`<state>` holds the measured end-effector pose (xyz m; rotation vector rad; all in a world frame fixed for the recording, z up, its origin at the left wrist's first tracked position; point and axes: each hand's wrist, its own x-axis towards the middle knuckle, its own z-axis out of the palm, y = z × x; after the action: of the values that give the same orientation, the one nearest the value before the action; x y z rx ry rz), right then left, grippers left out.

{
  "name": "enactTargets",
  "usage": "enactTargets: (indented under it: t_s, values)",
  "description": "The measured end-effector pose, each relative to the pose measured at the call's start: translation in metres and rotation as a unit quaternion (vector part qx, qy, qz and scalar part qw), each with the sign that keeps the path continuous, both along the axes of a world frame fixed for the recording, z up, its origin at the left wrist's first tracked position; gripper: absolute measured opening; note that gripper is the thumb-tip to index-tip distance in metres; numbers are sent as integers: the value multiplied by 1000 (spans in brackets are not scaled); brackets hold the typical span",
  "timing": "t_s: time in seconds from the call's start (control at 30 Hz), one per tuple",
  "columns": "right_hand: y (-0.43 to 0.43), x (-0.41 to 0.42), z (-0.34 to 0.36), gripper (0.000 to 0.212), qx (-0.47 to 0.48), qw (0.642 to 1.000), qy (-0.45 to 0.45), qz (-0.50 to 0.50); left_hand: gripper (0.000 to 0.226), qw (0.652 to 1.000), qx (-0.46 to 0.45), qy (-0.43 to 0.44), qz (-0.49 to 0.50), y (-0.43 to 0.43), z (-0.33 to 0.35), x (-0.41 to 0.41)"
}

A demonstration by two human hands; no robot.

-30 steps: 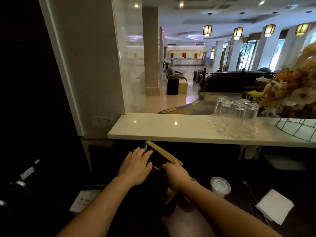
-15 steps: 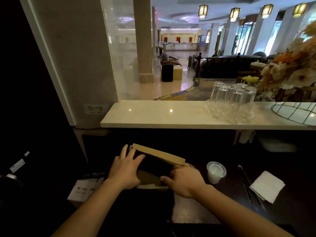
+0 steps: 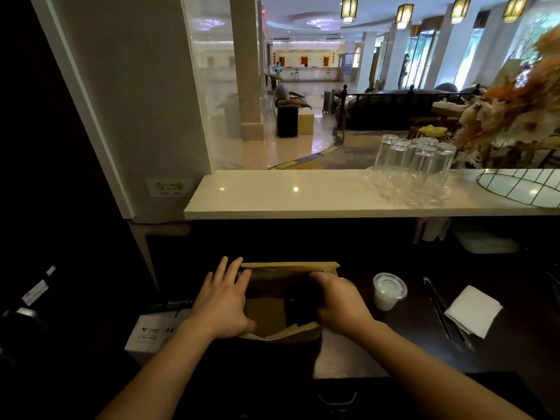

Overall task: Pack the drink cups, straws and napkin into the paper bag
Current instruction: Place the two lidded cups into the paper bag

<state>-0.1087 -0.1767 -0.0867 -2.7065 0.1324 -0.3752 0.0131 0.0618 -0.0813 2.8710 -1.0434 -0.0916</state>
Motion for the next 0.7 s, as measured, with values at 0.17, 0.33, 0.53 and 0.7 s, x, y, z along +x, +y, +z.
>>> enactTargets:
  t_s: [0.17,0.33,0.53,0.7]
  values:
    - [-6,-5,-4,58,73,996,-21,-44,112,999,-39,-4,17,9,-5,10]
    - [-25,-2,-13,46,109,993,-40,-20,114,992,-94,55,68,2,-16,9]
    - [-57,5,-9,25,152,981,-85,84,114,981,-141,97,88,-9,-12,-13]
    - [-94,16,-18,34,205,966,-154,-11,112,981,-140,96,93,-6,-9,-24]
